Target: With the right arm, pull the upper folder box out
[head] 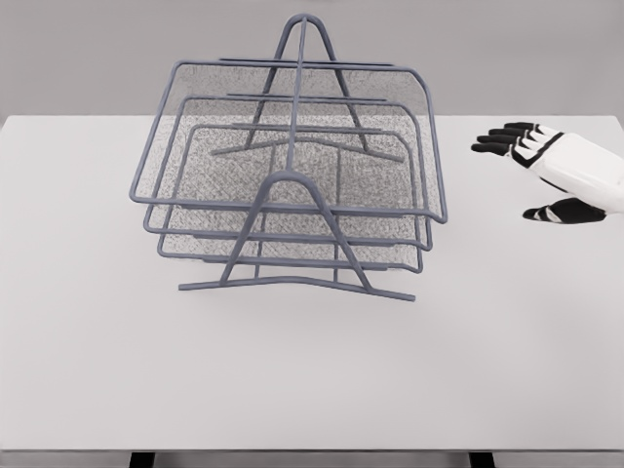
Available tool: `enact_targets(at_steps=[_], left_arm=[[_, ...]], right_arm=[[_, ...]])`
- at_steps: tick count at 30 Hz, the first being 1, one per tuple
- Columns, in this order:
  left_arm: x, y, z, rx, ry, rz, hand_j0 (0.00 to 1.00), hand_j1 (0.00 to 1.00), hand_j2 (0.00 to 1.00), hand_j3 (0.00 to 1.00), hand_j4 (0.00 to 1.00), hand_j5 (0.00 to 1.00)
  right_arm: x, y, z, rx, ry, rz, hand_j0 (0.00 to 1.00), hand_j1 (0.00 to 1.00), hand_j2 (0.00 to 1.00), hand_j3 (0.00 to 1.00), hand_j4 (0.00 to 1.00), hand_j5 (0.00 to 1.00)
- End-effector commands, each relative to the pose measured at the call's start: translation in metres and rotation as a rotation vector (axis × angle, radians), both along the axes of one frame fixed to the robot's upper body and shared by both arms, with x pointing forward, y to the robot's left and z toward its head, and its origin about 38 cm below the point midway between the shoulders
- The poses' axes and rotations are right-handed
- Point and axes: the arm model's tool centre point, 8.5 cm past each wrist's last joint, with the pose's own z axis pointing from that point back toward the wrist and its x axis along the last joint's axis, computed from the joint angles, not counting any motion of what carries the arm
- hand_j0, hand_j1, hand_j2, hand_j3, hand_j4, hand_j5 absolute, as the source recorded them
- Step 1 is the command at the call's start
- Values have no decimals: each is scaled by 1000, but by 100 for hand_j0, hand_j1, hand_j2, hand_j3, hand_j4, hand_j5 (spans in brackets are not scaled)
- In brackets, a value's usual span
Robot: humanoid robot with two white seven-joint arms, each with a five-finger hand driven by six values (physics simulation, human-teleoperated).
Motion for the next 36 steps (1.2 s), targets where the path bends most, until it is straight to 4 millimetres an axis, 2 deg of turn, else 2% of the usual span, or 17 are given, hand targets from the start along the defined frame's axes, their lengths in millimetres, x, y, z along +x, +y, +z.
enact_targets(at_steps=[1, 2, 3, 4, 6, 8, 10, 11, 15, 19, 23, 29, 32, 36], left_arm=[[0, 0, 0, 0, 0, 0, 100, 100, 100, 100, 100, 100], [0, 0, 0, -1, -2, -1, 100, 100, 100, 100, 100, 100], [0, 0, 0, 0, 1, 0, 100, 100, 100, 100, 100, 100], [0, 0, 0, -1, -2, -1, 100, 100, 100, 100, 100, 100], [0, 0, 0, 0, 0, 0, 100, 100, 100, 100, 100, 100], [0, 0, 0, 0, 1, 0, 100, 100, 100, 100, 100, 100], [0, 0, 0, 0, 1, 0, 100, 100, 100, 100, 100, 100], [0, 0, 0, 0, 1, 0, 100, 100, 100, 100, 100, 100], [0, 0, 0, 0, 0, 0, 100, 100, 100, 100, 100, 100], [0, 0, 0, 0, 0, 0, 100, 100, 100, 100, 100, 100], [0, 0, 0, 0, 0, 0, 100, 100, 100, 100, 100, 100], [0, 0, 0, 0, 0, 0, 100, 100, 100, 100, 100, 100], [0, 0, 0, 0, 0, 0, 100, 100, 100, 100, 100, 100], [0, 0, 0, 0, 1, 0, 100, 100, 100, 100, 100, 100]], right_arm=[[0, -3, 3, -1, 0, -2, 100, 100, 100, 100, 100, 100], [-1, -19, 22, -75, -19, -22, 100, 100, 100, 100, 100, 100], [0, -21, 35, -119, -34, -16, 100, 100, 100, 100, 100, 100], [6, -10, 39, -150, -45, 18, 100, 100, 100, 100, 100, 100], [23, 33, 45, -253, -26, 139, 100, 100, 100, 100, 100, 100], [35, 77, 33, -334, -78, 227, 100, 100, 100, 100, 100, 100], [38, 106, 18, -377, -95, 288, 100, 100, 100, 100, 100, 100], [35, 117, 2, -414, -81, 320, 100, 100, 100, 100, 100, 100], [34, 128, -7, -427, -84, 346, 100, 100, 100, 100, 100, 100], [33, 122, -9, -435, -73, 336, 100, 100, 100, 100, 100, 100], [28, 75, -7, -515, -37, 260, 100, 100, 100, 100, 100, 100], [18, 19, 10, -612, -8, 158, 100, 100, 100, 100, 100, 100], [10, -7, 21, -652, 9, 107, 100, 100, 100, 100, 100, 100], [2, -32, 32, -699, 24, 56, 100, 100, 100, 100, 100, 100]])
